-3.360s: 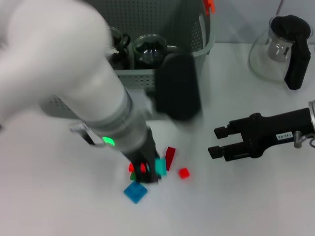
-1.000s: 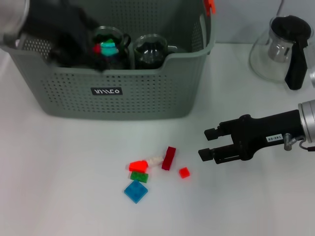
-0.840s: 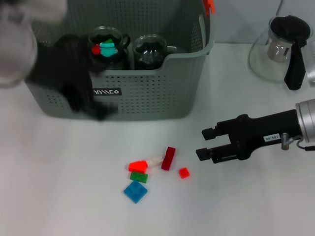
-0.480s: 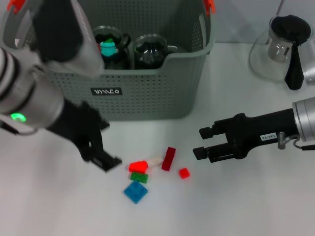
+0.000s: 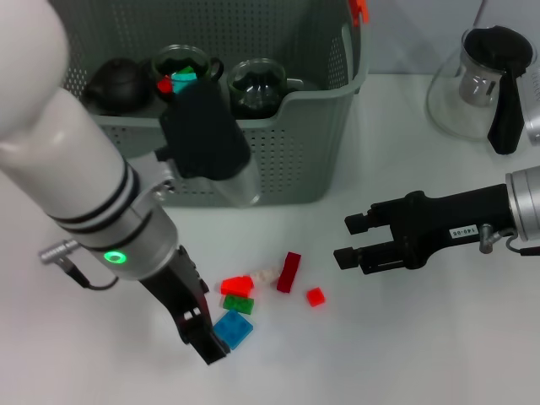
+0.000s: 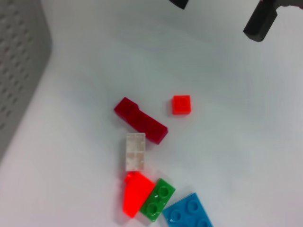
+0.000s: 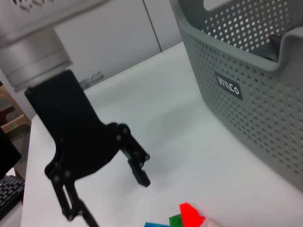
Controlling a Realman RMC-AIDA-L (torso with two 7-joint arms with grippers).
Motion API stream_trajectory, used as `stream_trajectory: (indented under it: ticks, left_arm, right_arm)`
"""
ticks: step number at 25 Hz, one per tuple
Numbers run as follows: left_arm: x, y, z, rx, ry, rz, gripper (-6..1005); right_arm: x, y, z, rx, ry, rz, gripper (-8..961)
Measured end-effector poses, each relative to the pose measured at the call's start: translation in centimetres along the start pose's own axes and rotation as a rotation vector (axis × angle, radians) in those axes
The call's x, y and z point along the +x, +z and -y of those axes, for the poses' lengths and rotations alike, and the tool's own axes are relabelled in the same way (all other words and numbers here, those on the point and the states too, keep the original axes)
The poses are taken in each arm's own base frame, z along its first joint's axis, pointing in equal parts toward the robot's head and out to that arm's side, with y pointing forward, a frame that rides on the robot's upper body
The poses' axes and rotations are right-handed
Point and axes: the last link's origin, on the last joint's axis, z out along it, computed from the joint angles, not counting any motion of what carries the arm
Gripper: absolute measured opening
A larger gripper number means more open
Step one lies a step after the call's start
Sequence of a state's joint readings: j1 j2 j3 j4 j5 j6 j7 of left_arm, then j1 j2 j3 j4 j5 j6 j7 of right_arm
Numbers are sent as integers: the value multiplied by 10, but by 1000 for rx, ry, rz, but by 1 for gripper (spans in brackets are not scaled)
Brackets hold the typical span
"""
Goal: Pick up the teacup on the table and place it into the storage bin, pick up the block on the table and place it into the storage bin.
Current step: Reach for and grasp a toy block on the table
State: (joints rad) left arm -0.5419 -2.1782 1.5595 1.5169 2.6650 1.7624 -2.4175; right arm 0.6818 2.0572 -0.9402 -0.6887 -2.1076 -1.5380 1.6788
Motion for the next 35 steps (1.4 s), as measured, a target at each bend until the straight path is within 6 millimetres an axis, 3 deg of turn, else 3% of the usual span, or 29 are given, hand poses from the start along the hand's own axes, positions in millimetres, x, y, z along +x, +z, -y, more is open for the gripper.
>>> stream_trajectory:
  ticks: [6,15,35]
  left_arm:
    - [15,11,-10,10,-25,21,865]
    - [23,20,-9,35,-114,28,863]
    - [27,34,-8,92,-249,72,859]
  right_arm:
    - [1,-2,0,3,5,5,713]
    - [1,-5,2,9,2,3,711]
    - [-3,-5,2,10,-11,2,713]
